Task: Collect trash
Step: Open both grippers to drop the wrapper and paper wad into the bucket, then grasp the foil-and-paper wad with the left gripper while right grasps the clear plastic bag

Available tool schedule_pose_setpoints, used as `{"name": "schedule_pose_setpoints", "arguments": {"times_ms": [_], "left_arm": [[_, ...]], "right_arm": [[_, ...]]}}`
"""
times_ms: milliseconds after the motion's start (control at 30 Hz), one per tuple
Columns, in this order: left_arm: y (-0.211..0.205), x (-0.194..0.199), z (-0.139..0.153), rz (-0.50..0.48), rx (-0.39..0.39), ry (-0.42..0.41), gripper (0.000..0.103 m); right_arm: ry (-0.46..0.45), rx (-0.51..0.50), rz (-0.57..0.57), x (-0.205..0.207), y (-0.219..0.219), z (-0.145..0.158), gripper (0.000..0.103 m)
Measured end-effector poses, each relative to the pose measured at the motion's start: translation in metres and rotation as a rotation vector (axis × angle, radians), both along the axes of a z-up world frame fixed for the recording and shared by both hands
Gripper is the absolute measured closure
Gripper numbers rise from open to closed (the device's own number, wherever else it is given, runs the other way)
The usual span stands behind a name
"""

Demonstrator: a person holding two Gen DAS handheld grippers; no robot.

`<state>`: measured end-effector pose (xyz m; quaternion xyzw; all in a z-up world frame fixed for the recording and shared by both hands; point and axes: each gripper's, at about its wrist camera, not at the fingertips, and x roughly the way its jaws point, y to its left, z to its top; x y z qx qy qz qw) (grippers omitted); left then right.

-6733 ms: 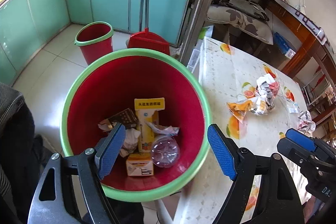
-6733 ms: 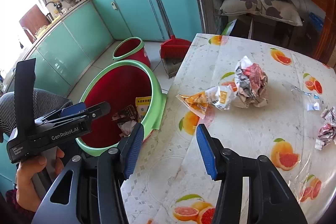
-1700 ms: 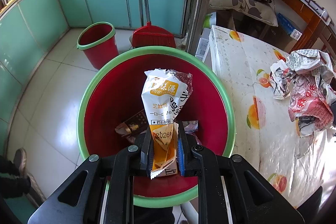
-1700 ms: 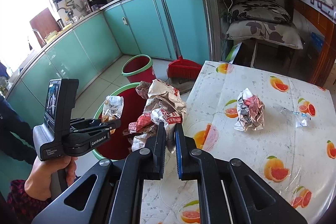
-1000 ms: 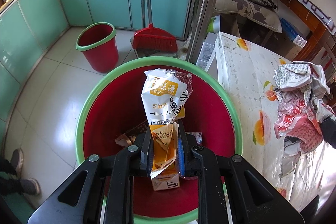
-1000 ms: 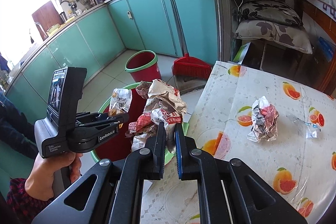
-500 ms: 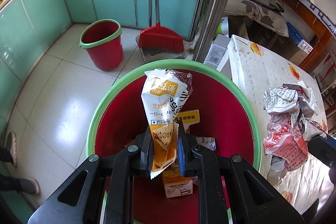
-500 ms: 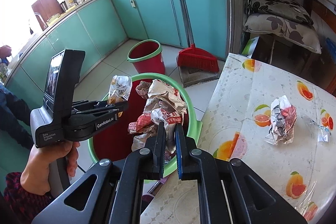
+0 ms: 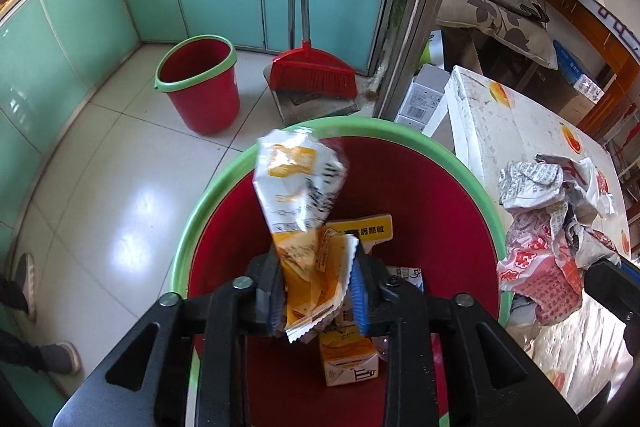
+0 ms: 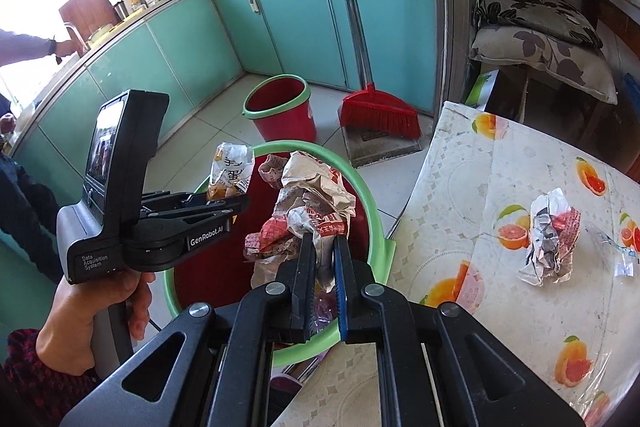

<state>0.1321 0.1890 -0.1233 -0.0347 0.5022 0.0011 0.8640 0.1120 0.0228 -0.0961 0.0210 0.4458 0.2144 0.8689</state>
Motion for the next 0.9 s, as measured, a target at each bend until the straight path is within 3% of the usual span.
{"name": "schedule_pose_setpoints", "arguments": {"times_ms": [33,67,100,133,200,233,467,700,900], "left_arm": [[0.001,0.000,0.001,0.007,0.005,-0.009,0.050],[0.002,-0.001,0.002,0.016,0.008,-0.018,0.040],[0.003,-0.002,0.003,0.029,0.012,-0.028,0.027],[0.004,-0.003,0.005,0.040,0.015,-0.039,0.024],[0.006,-0.003,0.007,0.053,0.017,-0.044,0.024],[0.007,-0.004,0.008,0.058,0.017,-0.044,0.024],[-0.008,-0.020,0.019,0.046,0.021,-0.067,0.024],[-0.064,-0.040,0.035,-0.035,-0.064,-0.105,0.022],[-0.131,-0.049,0.041,-0.156,-0.114,-0.112,0.020]], "right_arm": [[0.004,0.011,-0.003,0.003,-0.001,-0.001,0.093],[0.012,0.025,0.002,0.005,-0.001,-0.003,0.090],[0.019,0.034,0.008,0.007,-0.001,-0.004,0.083],[0.020,0.038,0.012,0.009,-0.001,-0.005,0.071],[0.003,0.044,0.010,0.007,-0.001,-0.005,0.057],[-0.010,0.050,0.010,0.006,-0.002,-0.005,0.054],[-0.028,0.067,-0.034,-0.013,-0.041,-0.004,0.054],[-0.071,-0.002,-0.155,-0.042,-0.140,0.000,0.054],[-0.099,-0.153,-0.242,-0.030,-0.245,0.002,0.052]]}}
